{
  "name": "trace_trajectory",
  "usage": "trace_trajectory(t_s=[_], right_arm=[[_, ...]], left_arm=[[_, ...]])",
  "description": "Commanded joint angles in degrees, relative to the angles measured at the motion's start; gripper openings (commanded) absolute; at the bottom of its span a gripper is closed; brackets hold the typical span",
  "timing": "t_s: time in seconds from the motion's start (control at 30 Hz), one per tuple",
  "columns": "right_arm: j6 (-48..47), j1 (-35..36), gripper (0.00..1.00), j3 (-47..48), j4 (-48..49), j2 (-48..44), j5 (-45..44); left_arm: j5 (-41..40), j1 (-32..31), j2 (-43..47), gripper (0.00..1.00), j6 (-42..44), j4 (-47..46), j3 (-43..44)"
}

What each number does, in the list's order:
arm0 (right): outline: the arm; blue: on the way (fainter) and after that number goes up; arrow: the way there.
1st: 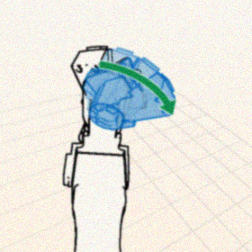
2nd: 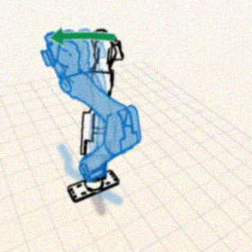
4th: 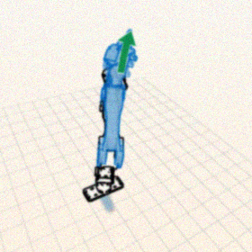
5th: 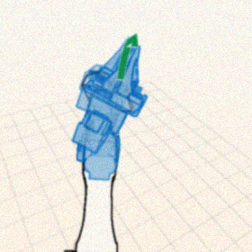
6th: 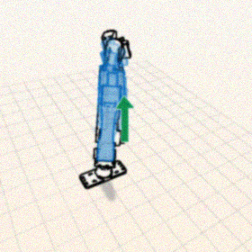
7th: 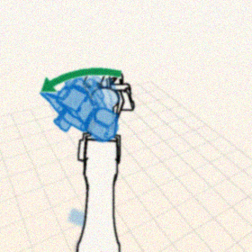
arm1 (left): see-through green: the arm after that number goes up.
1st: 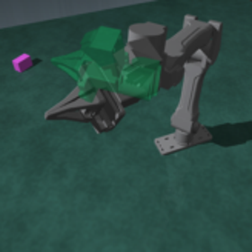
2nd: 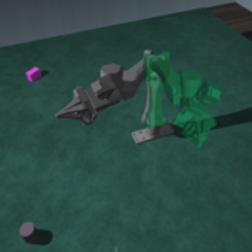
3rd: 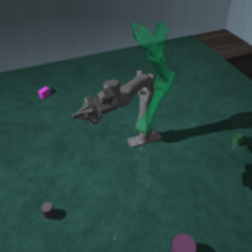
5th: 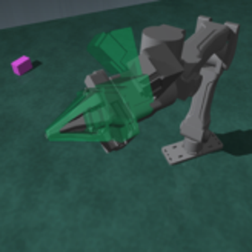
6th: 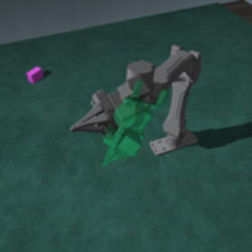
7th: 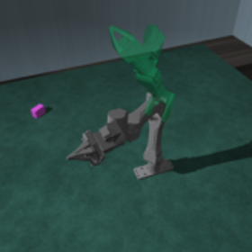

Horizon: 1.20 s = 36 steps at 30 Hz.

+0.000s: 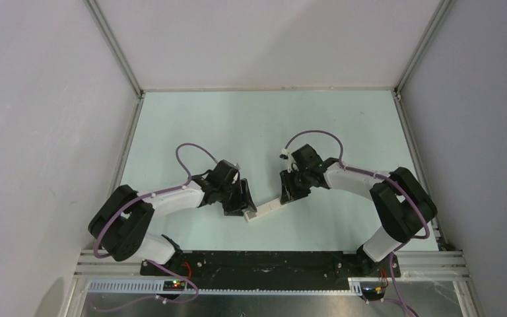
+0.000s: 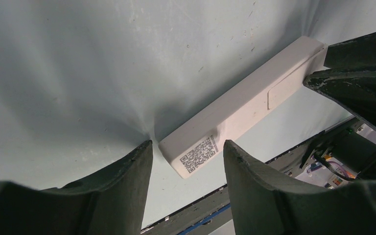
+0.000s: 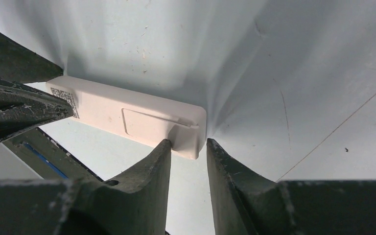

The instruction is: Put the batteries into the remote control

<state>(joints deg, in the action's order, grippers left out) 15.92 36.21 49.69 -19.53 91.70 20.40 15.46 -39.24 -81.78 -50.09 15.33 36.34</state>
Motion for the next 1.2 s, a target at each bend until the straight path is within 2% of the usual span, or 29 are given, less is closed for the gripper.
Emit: trace_trajectory(t_s=[0.0, 0.43, 0.9, 1.17], right_arm=[[-1.01, -0.03, 0.35, 2.42, -0.41, 1.37, -1.49], [-1.49, -0.29, 0.24, 2.42, -0.6, 1.65, -1.64], [-0.13, 1.3, 0.24, 2.34, -0.45, 3.0, -2.12], [2.64, 4.04, 0.27, 2.34, -1.32, 2.53, -6.37]], left_arm=[[-0.87, -0.39, -1.29, 0.6, 0.38, 0.53, 0.05], [-0.45, -0.46, -1.71, 0.6, 0.94, 0.52, 0.62], [-0.26, -0.47, -1.91, 0.6, 0.43, 0.5, 0.71], [-0.17, -0.57, -2.08, 0.58, 0.0, 0.5, 0.74]])
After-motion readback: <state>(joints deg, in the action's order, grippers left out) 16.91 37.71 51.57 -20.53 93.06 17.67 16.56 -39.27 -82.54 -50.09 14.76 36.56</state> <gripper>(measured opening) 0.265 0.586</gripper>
